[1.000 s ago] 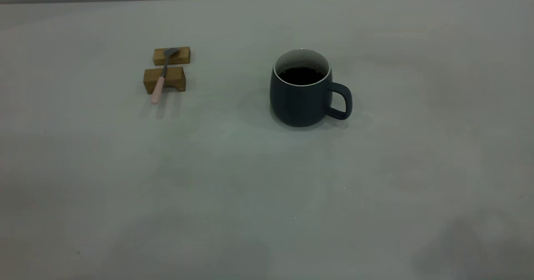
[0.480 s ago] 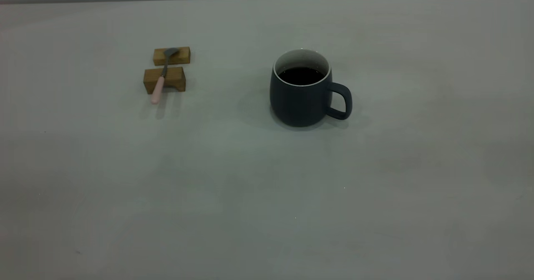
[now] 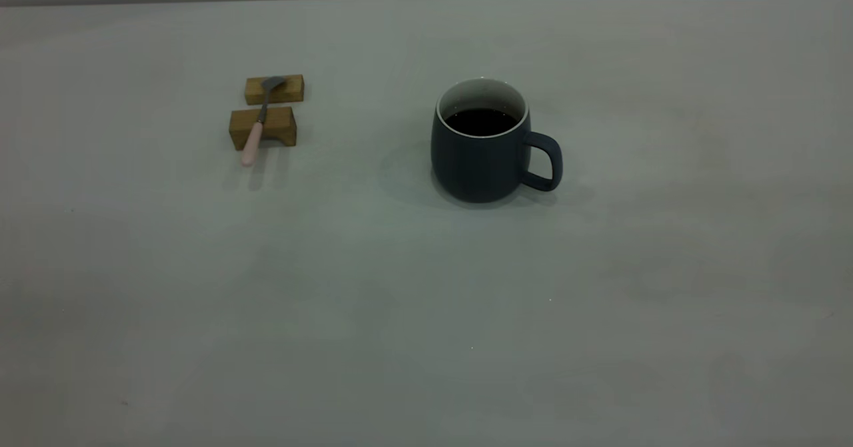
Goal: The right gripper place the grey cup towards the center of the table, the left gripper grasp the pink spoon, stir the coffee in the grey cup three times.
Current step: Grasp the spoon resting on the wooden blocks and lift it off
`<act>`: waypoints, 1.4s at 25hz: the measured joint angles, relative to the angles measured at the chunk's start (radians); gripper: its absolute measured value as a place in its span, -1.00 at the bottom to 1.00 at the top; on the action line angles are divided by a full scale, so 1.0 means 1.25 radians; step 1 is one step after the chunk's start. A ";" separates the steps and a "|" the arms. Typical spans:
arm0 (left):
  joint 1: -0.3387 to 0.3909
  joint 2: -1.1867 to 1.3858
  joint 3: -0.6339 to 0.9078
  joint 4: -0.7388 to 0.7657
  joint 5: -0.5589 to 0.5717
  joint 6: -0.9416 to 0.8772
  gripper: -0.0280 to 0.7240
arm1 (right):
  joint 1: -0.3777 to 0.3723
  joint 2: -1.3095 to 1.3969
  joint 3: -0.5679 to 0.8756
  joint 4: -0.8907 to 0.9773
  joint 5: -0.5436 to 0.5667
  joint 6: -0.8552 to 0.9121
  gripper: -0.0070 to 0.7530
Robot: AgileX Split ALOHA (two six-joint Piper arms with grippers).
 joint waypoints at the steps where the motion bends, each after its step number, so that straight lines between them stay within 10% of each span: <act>1: 0.000 0.000 0.000 0.000 0.000 0.000 0.20 | -0.001 0.000 0.000 0.000 0.000 0.001 0.69; 35: 0.000 0.146 -0.046 0.047 -0.080 -0.082 0.36 | -0.001 -0.001 0.000 0.000 0.002 0.002 -0.36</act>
